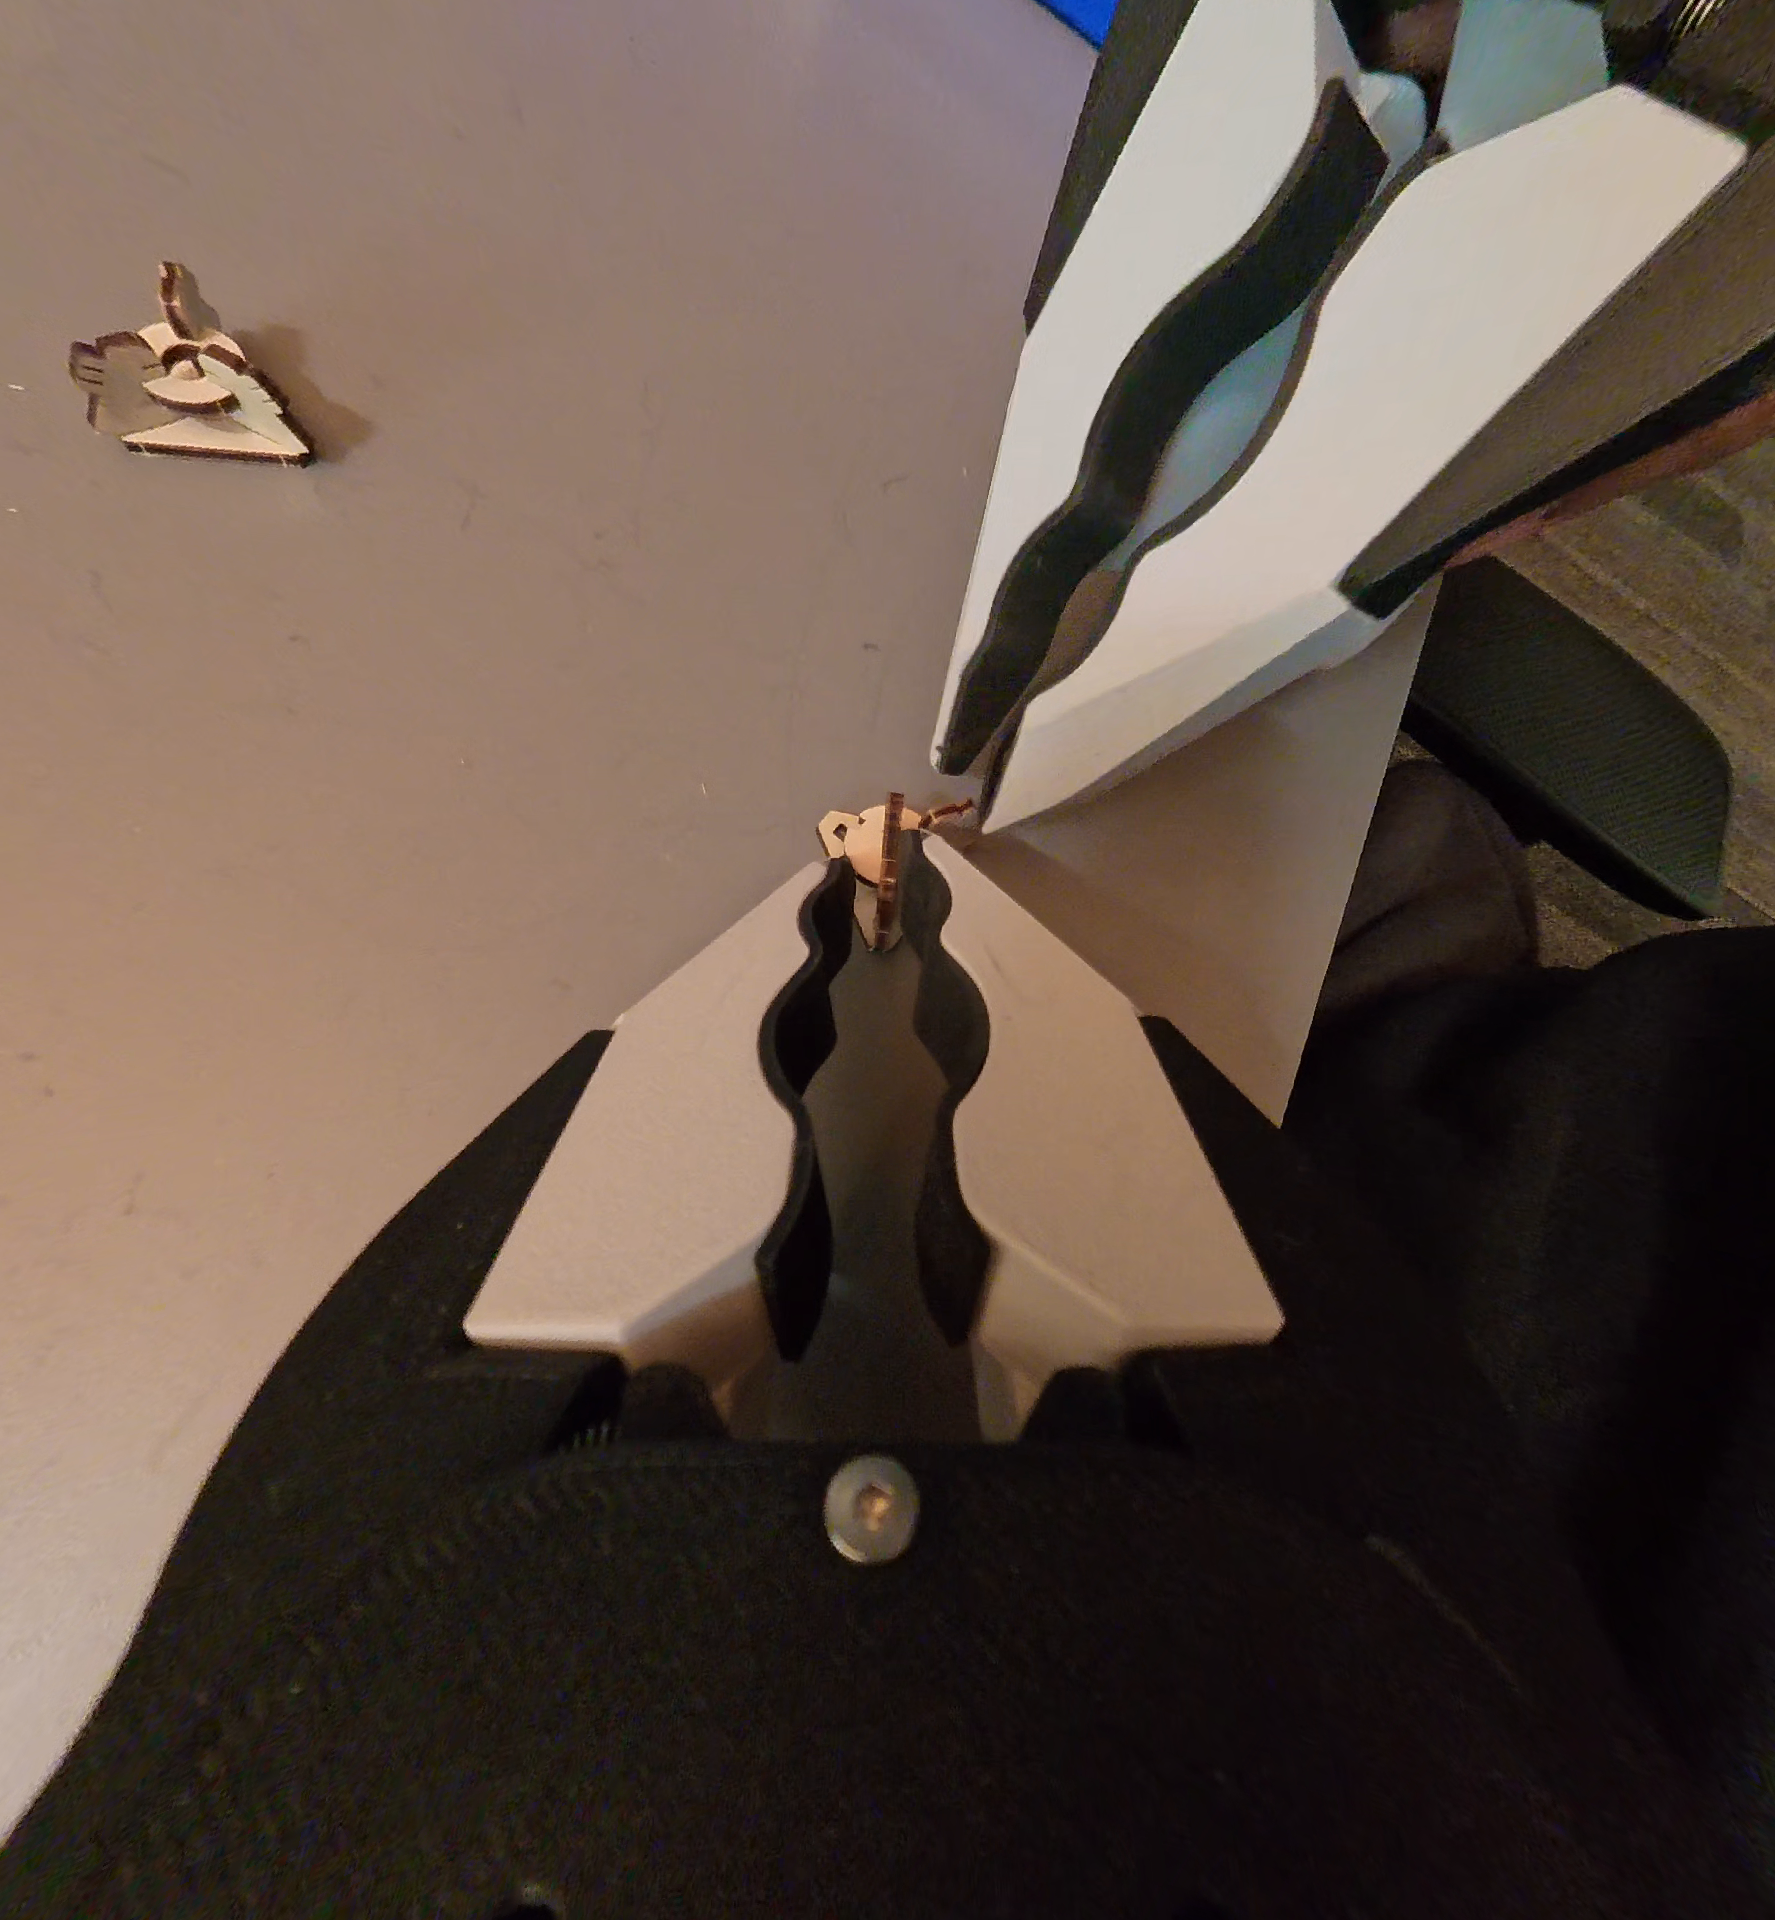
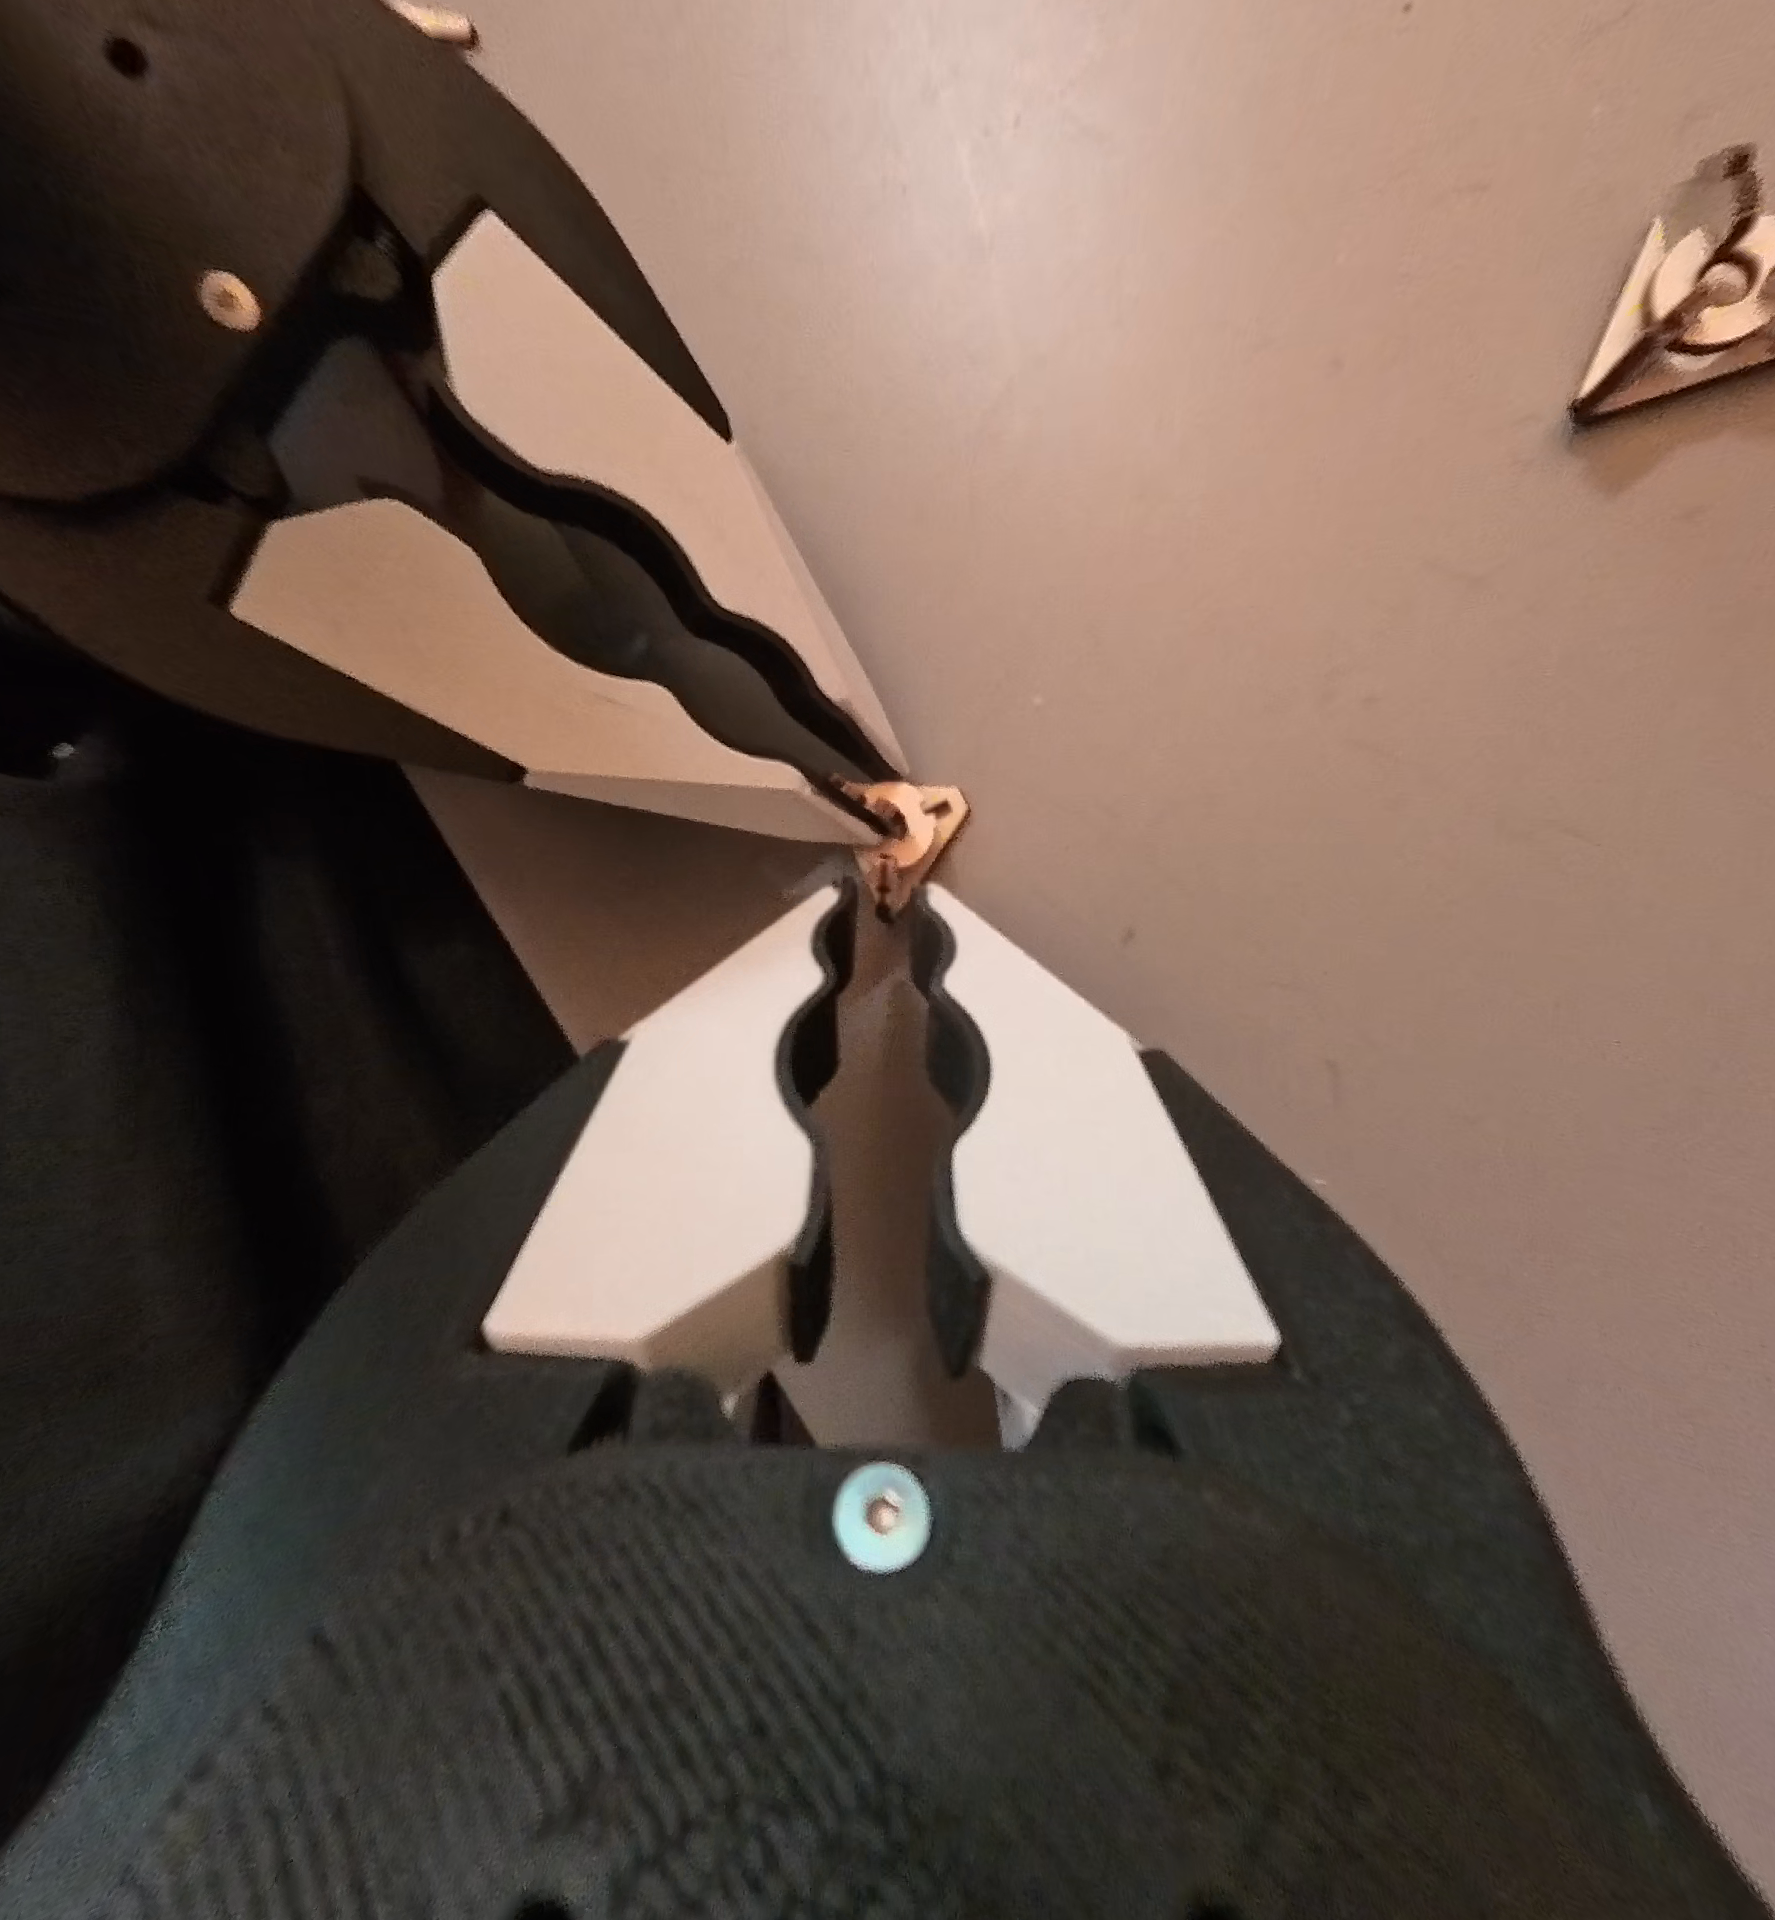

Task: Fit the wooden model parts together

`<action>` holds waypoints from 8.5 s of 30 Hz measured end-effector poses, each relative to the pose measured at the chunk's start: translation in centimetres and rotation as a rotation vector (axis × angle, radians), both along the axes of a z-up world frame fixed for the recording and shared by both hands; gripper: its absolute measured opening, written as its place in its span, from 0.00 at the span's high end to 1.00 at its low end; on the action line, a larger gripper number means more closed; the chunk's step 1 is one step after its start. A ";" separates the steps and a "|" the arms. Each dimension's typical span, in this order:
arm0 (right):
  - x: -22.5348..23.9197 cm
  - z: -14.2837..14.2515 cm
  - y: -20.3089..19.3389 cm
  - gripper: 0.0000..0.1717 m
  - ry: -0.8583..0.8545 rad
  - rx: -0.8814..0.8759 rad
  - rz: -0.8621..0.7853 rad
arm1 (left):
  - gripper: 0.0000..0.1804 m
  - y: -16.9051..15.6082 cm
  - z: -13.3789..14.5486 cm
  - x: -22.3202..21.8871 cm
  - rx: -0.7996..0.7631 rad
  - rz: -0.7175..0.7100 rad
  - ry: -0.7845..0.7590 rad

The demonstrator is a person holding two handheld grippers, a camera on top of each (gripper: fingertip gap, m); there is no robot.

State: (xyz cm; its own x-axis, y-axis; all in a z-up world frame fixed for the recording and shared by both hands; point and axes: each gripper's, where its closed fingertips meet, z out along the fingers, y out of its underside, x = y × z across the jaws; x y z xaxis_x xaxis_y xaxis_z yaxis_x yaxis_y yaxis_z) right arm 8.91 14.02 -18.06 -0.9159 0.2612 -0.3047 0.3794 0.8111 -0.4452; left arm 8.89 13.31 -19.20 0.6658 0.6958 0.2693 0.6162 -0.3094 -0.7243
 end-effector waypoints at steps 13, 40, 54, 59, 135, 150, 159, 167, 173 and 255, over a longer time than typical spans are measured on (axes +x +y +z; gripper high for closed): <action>0.5 -0.8 -0.6 1.00 0.132 0.199 0.077 | 0.93 -0.7 0.0 0.4 -0.014 0.030 0.015; 1.2 -1.2 -2.2 0.99 0.252 0.284 0.150 | 0.92 -1.8 0.0 0.8 0.093 0.036 -0.077; 1.2 -1.2 -2.3 0.99 0.215 0.303 0.152 | 0.97 -2.7 0.8 1.5 0.187 -0.050 -0.117; 1.3 -1.2 -2.2 1.00 0.239 0.339 0.178 | 0.99 -2.5 0.6 1.5 0.097 -0.060 -0.052; 1.5 2.7 -1.7 0.67 0.748 -0.332 0.376 | 0.98 -2.7 1.2 1.5 0.283 -0.029 -0.181; 3.0 2.8 -3.5 0.88 0.983 -0.451 0.603 | 0.98 -2.4 3.3 3.5 0.620 -0.169 -0.445; 1.2 6.0 -3.8 0.88 0.815 -0.628 0.335 | 0.72 -3.1 6.7 1.6 0.603 -0.161 -0.014; 1.4 8.3 -3.4 0.88 0.402 -0.840 0.175 | 0.80 -2.4 7.9 2.5 0.232 -0.166 0.534; 0.5 7.4 -4.2 0.89 -0.171 -0.834 0.015 | 0.83 -2.5 7.9 1.8 0.376 -0.133 0.369; 1.7 7.4 -3.8 0.90 0.052 -0.935 0.400 | 0.91 -2.4 8.0 2.4 0.448 -0.182 0.308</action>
